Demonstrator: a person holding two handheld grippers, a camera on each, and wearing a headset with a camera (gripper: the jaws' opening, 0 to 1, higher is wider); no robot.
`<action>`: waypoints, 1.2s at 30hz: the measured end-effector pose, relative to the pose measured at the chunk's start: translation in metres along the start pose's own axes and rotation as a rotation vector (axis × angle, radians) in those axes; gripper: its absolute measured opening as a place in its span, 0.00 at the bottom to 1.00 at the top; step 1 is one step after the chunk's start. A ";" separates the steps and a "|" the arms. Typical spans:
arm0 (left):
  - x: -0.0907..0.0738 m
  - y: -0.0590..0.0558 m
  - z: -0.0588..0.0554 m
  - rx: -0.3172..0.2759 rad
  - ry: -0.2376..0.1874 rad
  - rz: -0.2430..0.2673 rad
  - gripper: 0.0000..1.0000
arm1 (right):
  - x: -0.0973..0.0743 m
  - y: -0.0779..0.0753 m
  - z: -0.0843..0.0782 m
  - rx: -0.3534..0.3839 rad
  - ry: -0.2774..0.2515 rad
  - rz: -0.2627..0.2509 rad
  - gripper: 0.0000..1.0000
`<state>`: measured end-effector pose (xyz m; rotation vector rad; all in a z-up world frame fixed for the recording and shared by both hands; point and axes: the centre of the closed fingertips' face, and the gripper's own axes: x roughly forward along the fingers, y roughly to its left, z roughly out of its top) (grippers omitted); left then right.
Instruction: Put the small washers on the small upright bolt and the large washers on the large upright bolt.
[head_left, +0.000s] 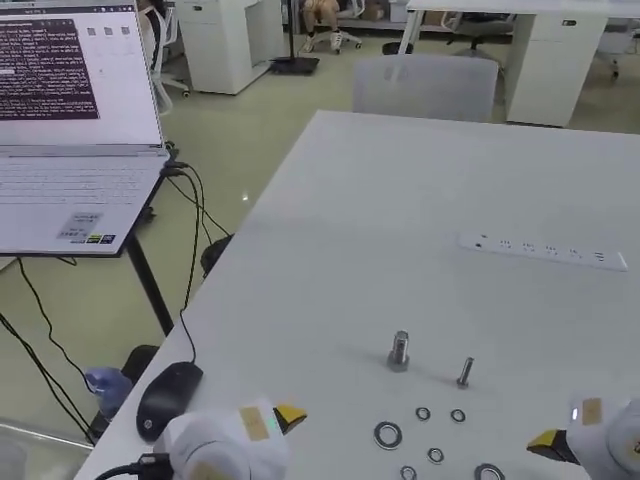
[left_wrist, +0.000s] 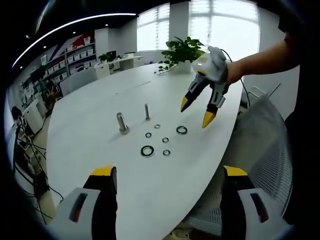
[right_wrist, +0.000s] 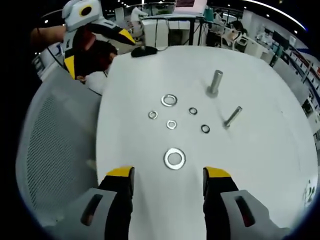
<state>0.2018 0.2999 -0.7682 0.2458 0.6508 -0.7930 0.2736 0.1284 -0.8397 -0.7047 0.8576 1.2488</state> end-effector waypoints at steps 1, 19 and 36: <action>0.000 0.003 0.000 -0.004 -0.011 0.008 0.84 | 0.002 -0.001 0.001 0.002 0.000 0.004 0.56; 0.000 0.005 -0.004 0.002 0.004 -0.023 0.81 | 0.028 -0.010 0.001 -0.090 0.126 0.026 0.45; 0.003 0.009 -0.003 0.008 -0.002 -0.046 0.78 | 0.039 -0.008 -0.007 -0.147 0.221 0.062 0.37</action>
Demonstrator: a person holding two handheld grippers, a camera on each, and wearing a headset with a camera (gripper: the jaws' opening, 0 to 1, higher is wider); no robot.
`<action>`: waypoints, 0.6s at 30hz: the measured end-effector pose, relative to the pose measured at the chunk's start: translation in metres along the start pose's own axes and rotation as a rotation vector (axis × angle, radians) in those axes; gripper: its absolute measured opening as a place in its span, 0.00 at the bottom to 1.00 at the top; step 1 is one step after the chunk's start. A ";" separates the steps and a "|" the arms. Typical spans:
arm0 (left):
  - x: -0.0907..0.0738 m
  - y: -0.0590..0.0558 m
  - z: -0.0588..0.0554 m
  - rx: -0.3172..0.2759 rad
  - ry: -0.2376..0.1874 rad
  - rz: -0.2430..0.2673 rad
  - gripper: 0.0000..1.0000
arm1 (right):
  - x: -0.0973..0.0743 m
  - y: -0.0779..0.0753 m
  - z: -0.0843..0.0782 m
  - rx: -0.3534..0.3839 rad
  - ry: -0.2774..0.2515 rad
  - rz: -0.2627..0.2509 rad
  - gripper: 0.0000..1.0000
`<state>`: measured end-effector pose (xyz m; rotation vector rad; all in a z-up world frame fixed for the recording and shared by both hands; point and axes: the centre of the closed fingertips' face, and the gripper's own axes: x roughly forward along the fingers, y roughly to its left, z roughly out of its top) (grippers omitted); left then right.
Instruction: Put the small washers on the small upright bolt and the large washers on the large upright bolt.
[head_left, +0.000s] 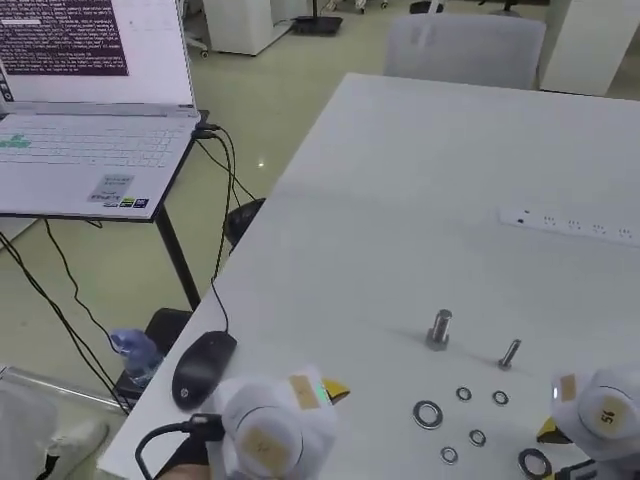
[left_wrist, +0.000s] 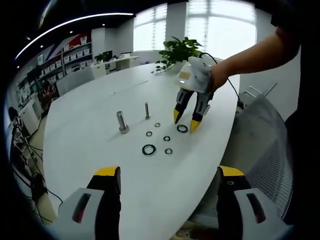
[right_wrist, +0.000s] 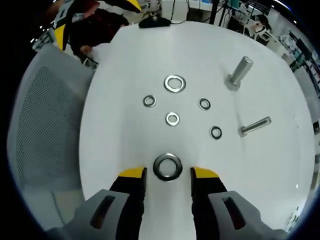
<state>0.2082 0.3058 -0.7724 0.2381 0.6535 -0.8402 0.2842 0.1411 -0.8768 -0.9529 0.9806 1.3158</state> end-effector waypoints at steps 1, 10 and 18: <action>0.000 0.000 0.000 0.000 0.000 -0.002 0.78 | 0.000 0.001 0.000 -0.006 0.005 0.001 0.36; 0.002 0.008 -0.004 -0.007 0.007 -0.005 0.76 | 0.000 0.002 0.001 -0.009 0.038 0.003 0.32; -0.001 0.012 -0.005 -0.014 -0.002 -0.001 0.74 | 0.001 0.002 0.002 -0.009 0.052 -0.009 0.25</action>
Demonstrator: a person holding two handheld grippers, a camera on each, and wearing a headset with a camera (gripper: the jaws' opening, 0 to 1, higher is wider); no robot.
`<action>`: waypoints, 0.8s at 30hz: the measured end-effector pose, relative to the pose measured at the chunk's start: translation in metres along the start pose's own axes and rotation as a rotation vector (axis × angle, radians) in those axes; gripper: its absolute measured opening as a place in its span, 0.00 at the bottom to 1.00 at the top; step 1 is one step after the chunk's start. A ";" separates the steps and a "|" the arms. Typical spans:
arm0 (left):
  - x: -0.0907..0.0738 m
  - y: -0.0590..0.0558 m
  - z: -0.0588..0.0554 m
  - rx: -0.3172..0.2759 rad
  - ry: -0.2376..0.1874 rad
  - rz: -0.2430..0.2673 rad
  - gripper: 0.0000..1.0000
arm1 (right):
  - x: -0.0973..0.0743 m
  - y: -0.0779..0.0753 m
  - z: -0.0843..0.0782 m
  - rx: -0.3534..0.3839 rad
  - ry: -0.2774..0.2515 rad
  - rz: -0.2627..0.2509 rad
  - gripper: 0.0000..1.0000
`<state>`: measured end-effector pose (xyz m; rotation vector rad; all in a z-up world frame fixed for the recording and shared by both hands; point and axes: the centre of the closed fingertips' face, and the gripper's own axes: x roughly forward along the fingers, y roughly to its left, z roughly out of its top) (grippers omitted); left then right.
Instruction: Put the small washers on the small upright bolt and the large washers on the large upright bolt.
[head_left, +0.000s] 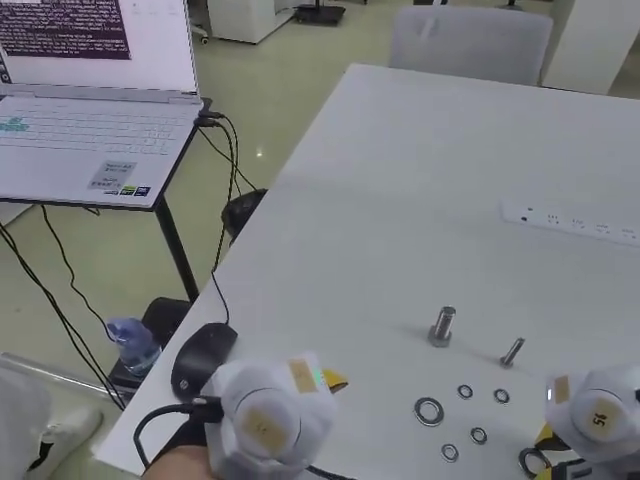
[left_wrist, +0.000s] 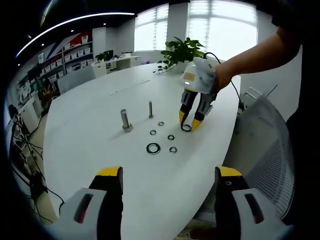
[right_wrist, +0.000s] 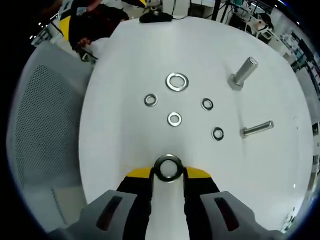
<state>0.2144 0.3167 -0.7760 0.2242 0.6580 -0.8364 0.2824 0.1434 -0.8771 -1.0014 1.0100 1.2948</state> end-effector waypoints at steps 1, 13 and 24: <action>0.000 0.000 0.000 0.001 0.000 0.000 0.74 | 0.000 0.000 0.000 0.001 0.006 -0.003 0.25; 0.000 -0.005 0.003 -0.002 -0.017 0.005 0.73 | 0.000 -0.003 -0.002 0.016 0.022 0.007 0.21; -0.001 0.000 -0.002 0.028 0.017 -0.001 0.71 | -0.012 -0.006 0.002 0.081 0.007 0.005 0.22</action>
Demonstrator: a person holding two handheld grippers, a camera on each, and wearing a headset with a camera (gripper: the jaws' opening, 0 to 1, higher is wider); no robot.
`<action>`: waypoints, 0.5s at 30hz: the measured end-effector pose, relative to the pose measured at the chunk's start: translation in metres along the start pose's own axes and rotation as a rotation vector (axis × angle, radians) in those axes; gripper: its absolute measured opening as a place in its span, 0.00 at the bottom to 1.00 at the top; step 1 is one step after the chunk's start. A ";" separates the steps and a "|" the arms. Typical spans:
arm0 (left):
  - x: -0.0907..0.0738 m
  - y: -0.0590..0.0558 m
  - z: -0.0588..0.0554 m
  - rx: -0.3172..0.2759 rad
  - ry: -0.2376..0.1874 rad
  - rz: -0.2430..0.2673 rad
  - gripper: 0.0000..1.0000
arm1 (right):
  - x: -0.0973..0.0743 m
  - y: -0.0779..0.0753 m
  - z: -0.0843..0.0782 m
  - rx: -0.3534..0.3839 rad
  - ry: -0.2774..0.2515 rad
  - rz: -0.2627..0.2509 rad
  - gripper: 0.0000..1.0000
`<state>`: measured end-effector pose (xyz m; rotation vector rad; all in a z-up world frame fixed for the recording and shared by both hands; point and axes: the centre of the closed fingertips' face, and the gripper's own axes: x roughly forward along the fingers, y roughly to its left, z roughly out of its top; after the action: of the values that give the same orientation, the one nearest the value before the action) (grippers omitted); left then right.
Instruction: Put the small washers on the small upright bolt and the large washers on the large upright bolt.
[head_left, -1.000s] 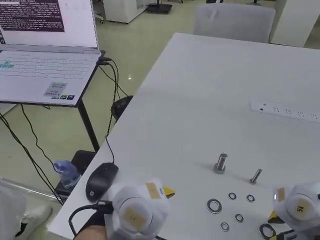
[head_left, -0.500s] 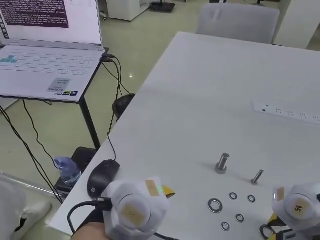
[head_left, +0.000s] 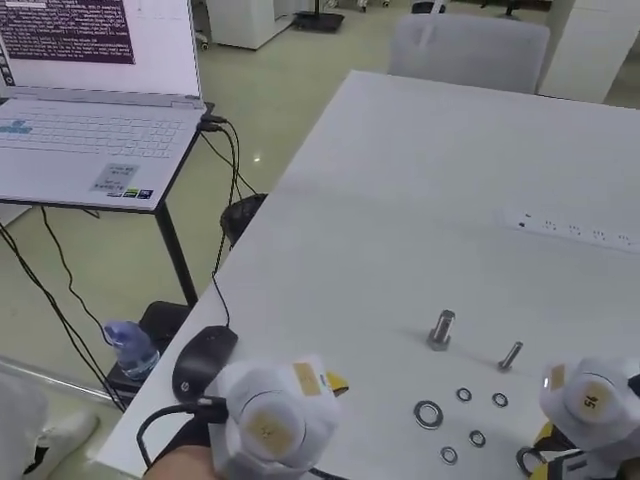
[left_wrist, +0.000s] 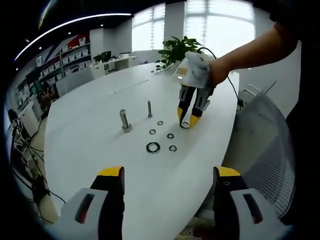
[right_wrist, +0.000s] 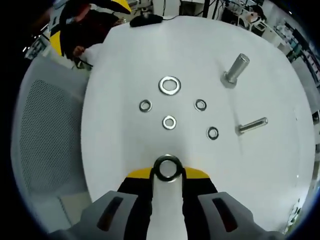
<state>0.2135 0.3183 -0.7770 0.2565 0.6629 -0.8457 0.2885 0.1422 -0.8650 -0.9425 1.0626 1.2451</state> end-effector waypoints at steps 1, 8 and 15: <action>0.000 0.000 0.000 0.001 -0.003 -0.001 0.71 | -0.002 0.000 0.001 0.008 -0.002 0.001 0.22; -0.002 0.004 0.002 0.004 -0.007 0.003 0.73 | -0.017 -0.003 -0.004 0.034 0.004 0.007 0.22; 0.001 0.001 0.002 -0.003 0.002 -0.012 0.75 | -0.040 -0.012 0.000 0.074 -0.022 0.004 0.22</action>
<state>0.2154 0.3174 -0.7762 0.2513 0.6682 -0.8560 0.2995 0.1304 -0.8264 -0.8684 1.0870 1.2087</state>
